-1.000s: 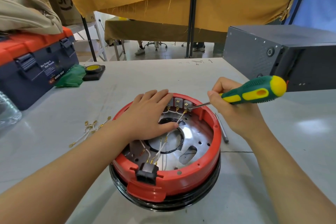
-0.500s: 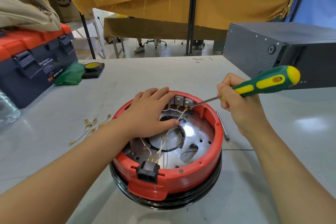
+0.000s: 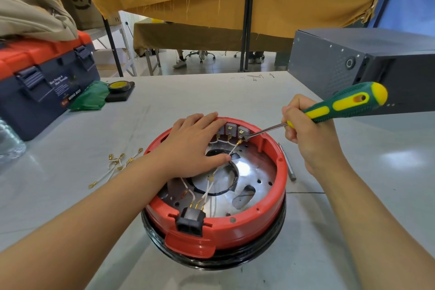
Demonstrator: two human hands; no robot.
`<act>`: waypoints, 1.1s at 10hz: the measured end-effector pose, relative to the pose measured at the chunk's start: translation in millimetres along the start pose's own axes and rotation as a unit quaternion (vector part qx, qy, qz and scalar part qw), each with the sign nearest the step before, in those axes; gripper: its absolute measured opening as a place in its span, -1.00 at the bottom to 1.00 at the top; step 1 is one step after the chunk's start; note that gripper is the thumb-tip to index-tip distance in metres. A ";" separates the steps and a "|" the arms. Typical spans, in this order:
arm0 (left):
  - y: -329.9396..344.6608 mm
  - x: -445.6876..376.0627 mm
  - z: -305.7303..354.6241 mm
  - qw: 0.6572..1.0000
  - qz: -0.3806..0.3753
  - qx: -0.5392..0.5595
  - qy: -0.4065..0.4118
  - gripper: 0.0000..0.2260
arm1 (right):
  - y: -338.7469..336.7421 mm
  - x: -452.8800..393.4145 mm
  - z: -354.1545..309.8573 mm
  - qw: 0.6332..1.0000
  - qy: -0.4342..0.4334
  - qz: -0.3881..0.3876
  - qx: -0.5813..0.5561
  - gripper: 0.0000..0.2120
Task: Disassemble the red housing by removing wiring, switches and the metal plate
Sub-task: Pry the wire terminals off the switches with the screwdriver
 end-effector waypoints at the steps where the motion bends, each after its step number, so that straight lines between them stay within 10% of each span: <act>1: -0.3 -0.2 0.2 1.000 0.001 -0.001 0.000 -0.29 | -0.4 0.2 0.5 1.000 0.004 0.007 -0.003 -0.75; 11: 0.5 -0.8 -0.4 1.000 0.004 -0.007 0.000 -0.29 | 10.9 14.6 -23.3 0.991 -0.093 -0.015 0.089 -0.78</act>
Point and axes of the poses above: each hand's wrist, its own x-axis away from the middle knuckle, its own y-axis out of the palm, z = x × y, the point moved 9 cm from there along -x, towards the middle knuckle, and after that the axes turned 7 degrees about y, right-handed, at the moved point
